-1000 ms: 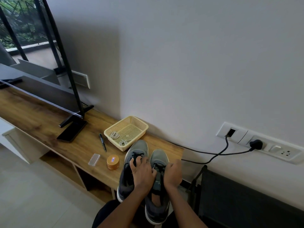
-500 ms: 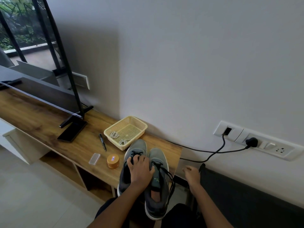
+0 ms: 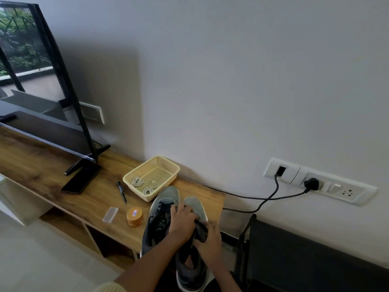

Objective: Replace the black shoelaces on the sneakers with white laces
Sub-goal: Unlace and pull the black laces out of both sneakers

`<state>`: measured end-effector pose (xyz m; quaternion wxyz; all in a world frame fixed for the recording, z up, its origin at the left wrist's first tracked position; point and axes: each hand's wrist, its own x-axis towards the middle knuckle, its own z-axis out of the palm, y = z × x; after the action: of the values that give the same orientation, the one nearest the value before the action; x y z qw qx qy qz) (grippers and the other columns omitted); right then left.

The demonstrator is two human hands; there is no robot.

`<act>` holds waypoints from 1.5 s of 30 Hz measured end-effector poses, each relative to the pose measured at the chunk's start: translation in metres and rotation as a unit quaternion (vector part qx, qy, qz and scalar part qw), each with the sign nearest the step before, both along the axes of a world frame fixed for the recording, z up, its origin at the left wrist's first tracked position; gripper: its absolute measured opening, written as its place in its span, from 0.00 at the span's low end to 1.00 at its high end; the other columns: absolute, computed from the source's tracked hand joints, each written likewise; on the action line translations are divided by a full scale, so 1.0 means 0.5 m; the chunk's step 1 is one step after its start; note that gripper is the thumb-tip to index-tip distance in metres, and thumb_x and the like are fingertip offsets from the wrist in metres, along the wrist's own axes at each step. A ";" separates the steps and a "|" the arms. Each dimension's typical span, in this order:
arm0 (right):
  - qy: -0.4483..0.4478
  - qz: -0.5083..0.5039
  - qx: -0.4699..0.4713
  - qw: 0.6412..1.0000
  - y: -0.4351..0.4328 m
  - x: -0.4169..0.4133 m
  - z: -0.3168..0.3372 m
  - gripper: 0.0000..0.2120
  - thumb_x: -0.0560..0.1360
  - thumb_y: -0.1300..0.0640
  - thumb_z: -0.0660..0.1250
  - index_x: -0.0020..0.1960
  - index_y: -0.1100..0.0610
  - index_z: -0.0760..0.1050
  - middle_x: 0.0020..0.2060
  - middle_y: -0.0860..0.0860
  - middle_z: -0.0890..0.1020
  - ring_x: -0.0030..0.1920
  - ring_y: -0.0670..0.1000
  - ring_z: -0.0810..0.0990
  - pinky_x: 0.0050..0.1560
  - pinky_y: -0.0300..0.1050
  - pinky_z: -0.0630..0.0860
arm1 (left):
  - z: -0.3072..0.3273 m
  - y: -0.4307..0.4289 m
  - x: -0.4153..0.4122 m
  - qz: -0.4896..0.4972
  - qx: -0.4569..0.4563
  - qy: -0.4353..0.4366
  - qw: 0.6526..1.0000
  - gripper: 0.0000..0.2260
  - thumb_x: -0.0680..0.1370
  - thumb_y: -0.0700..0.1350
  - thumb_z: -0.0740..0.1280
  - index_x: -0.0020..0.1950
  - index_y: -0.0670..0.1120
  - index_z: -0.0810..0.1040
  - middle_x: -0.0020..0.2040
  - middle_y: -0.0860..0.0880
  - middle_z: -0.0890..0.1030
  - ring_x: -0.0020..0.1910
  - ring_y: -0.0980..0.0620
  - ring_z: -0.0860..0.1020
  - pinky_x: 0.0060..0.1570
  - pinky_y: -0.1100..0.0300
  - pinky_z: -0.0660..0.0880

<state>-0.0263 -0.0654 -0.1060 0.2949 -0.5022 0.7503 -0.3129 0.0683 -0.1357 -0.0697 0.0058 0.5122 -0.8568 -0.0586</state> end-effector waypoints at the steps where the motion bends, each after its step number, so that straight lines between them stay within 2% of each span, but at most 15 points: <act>1: 0.003 -0.005 -0.003 1.000 0.001 -0.001 -0.004 0.20 0.70 0.58 0.68 0.60 0.54 0.67 0.59 0.51 0.66 0.61 0.52 0.68 0.54 0.38 0.67 | 0.000 -0.006 -0.004 -0.001 -0.011 0.006 1.000 0.13 0.80 0.46 0.57 0.61 0.52 0.76 0.64 0.50 0.71 0.67 0.48 0.62 0.68 0.49 0.54; 5: 0.000 -0.031 -0.008 0.999 0.000 -0.001 -0.020 0.20 0.71 0.58 0.67 0.62 0.55 0.68 0.59 0.52 0.67 0.62 0.53 0.67 0.51 0.38 0.66 | -0.003 -0.025 -0.010 0.018 -0.009 0.063 0.998 0.10 0.80 0.48 0.58 0.55 0.50 0.77 0.58 0.52 0.75 0.62 0.51 0.67 0.64 0.54 0.56; 9: -0.004 -0.052 0.007 0.999 0.001 0.005 -0.035 0.24 0.72 0.54 0.66 0.67 0.52 0.66 0.69 0.52 0.62 0.68 0.55 0.62 0.58 0.44 0.69 | -0.006 -0.036 0.005 0.085 0.063 0.175 0.979 0.04 0.79 0.48 0.62 0.51 0.51 0.74 0.49 0.54 0.73 0.60 0.52 0.68 0.61 0.56 0.54; 11: 0.003 -0.050 0.011 0.999 0.001 0.008 -0.036 0.24 0.72 0.54 0.66 0.66 0.51 0.66 0.70 0.52 0.61 0.68 0.54 0.61 0.60 0.46 0.69 | -0.008 -0.041 0.011 0.079 0.092 0.179 0.976 0.02 0.79 0.48 0.62 0.50 0.52 0.72 0.48 0.55 0.72 0.60 0.52 0.69 0.62 0.56 0.53; 15: 0.012 -0.045 0.003 0.999 -0.002 0.010 -0.037 0.20 0.73 0.55 0.64 0.65 0.52 0.68 0.68 0.51 0.62 0.65 0.53 0.62 0.59 0.44 0.69 | -0.004 -0.050 0.009 0.068 0.112 0.158 0.979 0.04 0.79 0.49 0.60 0.52 0.52 0.73 0.52 0.52 0.76 0.58 0.52 0.71 0.63 0.54 0.54; 19: 0.028 -0.060 -0.010 0.998 0.000 0.010 -0.040 0.16 0.77 0.54 0.60 0.64 0.52 0.69 0.68 0.51 0.64 0.64 0.52 0.63 0.59 0.44 0.69 | -0.005 -0.053 0.003 0.078 0.118 0.169 0.975 0.02 0.79 0.49 0.60 0.48 0.53 0.69 0.47 0.54 0.76 0.55 0.53 0.73 0.60 0.56 0.54; 22: 0.035 -0.060 -0.014 0.997 0.001 0.013 -0.037 0.14 0.78 0.54 0.59 0.63 0.51 0.70 0.64 0.50 0.67 0.62 0.51 0.64 0.58 0.43 0.69 | -0.002 -0.048 0.002 0.086 0.102 0.179 0.975 0.02 0.79 0.48 0.60 0.47 0.53 0.68 0.46 0.56 0.73 0.55 0.53 0.73 0.57 0.58 0.55; 24: 0.039 -0.059 -0.020 0.997 0.001 0.014 -0.037 0.14 0.78 0.55 0.59 0.64 0.50 0.71 0.62 0.49 0.67 0.61 0.50 0.65 0.57 0.42 0.69 | -0.003 -0.043 0.000 0.075 0.083 0.187 0.976 0.02 0.78 0.46 0.61 0.48 0.53 0.68 0.47 0.56 0.73 0.55 0.53 0.73 0.56 0.58 0.55; 26: 0.038 -0.059 -0.030 0.997 0.003 0.014 -0.037 0.14 0.78 0.55 0.59 0.64 0.49 0.72 0.61 0.49 0.68 0.60 0.49 0.65 0.55 0.40 0.69 | -0.006 -0.037 0.000 0.040 0.067 0.179 0.981 0.05 0.77 0.45 0.62 0.51 0.53 0.70 0.52 0.55 0.74 0.57 0.52 0.71 0.60 0.56 0.56; 29: 0.044 -0.058 -0.037 0.997 0.003 0.011 -0.037 0.15 0.79 0.56 0.59 0.64 0.50 0.73 0.60 0.50 0.68 0.59 0.49 0.66 0.53 0.38 0.67 | -0.012 -0.034 0.000 -0.031 0.040 0.108 0.993 0.12 0.76 0.43 0.61 0.57 0.54 0.74 0.63 0.53 0.68 0.65 0.50 0.64 0.65 0.51 0.55; 31: 0.043 -0.057 -0.037 0.997 0.002 0.009 -0.038 0.15 0.79 0.57 0.59 0.65 0.51 0.72 0.61 0.50 0.69 0.60 0.49 0.66 0.54 0.38 0.68 | -0.014 -0.034 -0.001 -0.032 0.032 0.076 0.996 0.14 0.77 0.45 0.61 0.61 0.55 0.75 0.66 0.54 0.68 0.67 0.49 0.62 0.66 0.49 0.54; 35: 0.047 -0.045 -0.031 0.997 0.002 0.010 -0.042 0.15 0.79 0.56 0.57 0.65 0.50 0.71 0.64 0.47 0.68 0.59 0.49 0.66 0.53 0.41 0.70 | -0.013 -0.035 -0.004 -0.016 0.027 0.081 0.996 0.08 0.77 0.48 0.62 0.53 0.54 0.79 0.58 0.55 0.75 0.63 0.51 0.67 0.62 0.52 0.57; 39: 0.057 -0.063 -0.034 0.996 0.000 0.012 -0.042 0.14 0.79 0.56 0.58 0.64 0.51 0.71 0.63 0.48 0.67 0.60 0.49 0.67 0.53 0.40 0.70 | -0.008 -0.030 -0.001 -0.024 0.068 0.109 0.991 0.03 0.76 0.48 0.62 0.49 0.53 0.72 0.54 0.53 0.72 0.60 0.50 0.66 0.56 0.56 0.56; 42: 0.032 -0.097 -0.042 0.994 0.000 0.014 -0.043 0.16 0.77 0.57 0.62 0.64 0.54 0.67 0.63 0.50 0.68 0.62 0.52 0.69 0.55 0.44 0.73 | -0.004 -0.031 0.007 -0.023 0.132 0.092 0.987 0.04 0.76 0.46 0.60 0.48 0.53 0.73 0.58 0.52 0.70 0.63 0.49 0.63 0.61 0.53 0.54; 45: -0.019 -0.091 -0.039 0.995 0.005 0.016 -0.034 0.26 0.73 0.52 0.66 0.68 0.50 0.62 0.63 0.49 0.69 0.62 0.52 0.69 0.55 0.48 0.73 | 0.002 -0.034 0.016 -0.011 0.194 0.160 0.968 0.11 0.74 0.38 0.61 0.43 0.50 0.81 0.64 0.55 0.70 0.67 0.51 0.58 0.61 0.58 0.50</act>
<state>-0.0185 -0.0631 -0.1232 0.2596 -0.4371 0.7742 -0.3771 0.0764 -0.1529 -0.0686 0.0428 0.4781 -0.8225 -0.3051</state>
